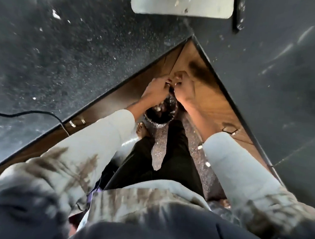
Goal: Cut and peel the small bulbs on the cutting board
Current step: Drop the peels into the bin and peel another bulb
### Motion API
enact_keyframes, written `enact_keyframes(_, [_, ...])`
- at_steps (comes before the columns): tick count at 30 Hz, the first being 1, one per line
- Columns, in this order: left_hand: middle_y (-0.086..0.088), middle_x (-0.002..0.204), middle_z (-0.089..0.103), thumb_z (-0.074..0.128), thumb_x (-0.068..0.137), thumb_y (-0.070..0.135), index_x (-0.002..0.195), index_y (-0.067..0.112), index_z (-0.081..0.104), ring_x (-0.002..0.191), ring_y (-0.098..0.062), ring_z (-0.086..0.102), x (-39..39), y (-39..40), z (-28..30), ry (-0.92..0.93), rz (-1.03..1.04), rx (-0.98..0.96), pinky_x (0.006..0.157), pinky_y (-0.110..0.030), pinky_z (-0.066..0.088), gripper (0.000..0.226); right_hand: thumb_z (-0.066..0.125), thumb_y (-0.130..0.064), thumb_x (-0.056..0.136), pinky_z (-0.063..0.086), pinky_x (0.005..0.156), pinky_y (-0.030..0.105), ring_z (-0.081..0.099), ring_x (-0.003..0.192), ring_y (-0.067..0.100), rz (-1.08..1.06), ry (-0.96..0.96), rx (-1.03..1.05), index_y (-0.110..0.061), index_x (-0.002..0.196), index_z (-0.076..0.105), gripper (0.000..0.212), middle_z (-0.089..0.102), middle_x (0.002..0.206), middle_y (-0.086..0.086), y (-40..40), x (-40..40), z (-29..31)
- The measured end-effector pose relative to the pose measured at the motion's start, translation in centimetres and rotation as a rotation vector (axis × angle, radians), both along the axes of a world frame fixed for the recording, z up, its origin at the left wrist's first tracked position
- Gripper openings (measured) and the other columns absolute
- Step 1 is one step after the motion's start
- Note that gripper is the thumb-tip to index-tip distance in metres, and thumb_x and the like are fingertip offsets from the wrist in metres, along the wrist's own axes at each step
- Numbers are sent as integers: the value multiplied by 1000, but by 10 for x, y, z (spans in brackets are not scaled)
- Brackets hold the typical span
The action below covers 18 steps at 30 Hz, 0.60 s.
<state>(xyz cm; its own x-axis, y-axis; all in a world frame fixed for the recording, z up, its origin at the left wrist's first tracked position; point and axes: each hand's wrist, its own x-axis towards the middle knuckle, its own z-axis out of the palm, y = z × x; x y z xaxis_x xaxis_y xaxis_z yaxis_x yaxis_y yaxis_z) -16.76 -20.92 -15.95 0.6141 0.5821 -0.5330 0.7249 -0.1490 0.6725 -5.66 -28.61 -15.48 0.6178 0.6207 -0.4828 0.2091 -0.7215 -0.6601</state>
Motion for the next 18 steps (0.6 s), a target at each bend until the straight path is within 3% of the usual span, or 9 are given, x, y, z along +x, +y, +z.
enact_keyframes(3, [-3, 125, 78, 46, 95, 22, 129, 28, 68, 117, -26, 73, 20, 21, 57, -145, -37, 184, 100, -44, 59, 40, 51, -17, 93, 52, 97, 31, 68, 109, 21, 58, -204, 137, -14, 135, 58, 42, 74, 117, 4, 24, 10, 55])
enact_keyframes(5, [-3, 118, 79, 46, 97, 22, 121, 22, 70, 109, -26, 74, 30, 35, 92, -224, -20, 282, 95, -46, 60, 34, 53, -12, 97, 53, 94, 38, 69, 109, 26, 55, -225, 206, -14, 124, 65, 30, 75, 115, 6, 35, 18, 92])
enact_keyframes(8, [-2, 111, 79, 51, 97, 16, 114, 20, 72, 101, -24, 75, 39, 57, 126, -307, 29, 372, 90, -44, 61, 27, 55, -8, 98, 56, 94, 37, 71, 106, 22, 72, -260, 273, -17, 121, 68, 28, 77, 113, 2, 52, 35, 130])
enact_keyframes(14, [-10, 124, 74, 60, 99, 3, 125, 9, 70, 113, -27, 71, 57, 92, 159, -291, 183, 404, 104, -37, 58, 28, 57, -1, 97, 58, 93, 32, 70, 102, 17, 142, -363, 347, -10, 120, 71, 29, 76, 110, 5, 89, 78, 159])
enact_keyframes(18, [-15, 136, 66, 59, 99, 2, 134, 3, 66, 124, -32, 65, 69, 112, 155, -191, 242, 377, 113, -40, 53, 35, 67, -3, 95, 60, 91, 34, 70, 99, 18, 201, -373, 312, -9, 123, 70, 29, 71, 115, 5, 108, 98, 148])
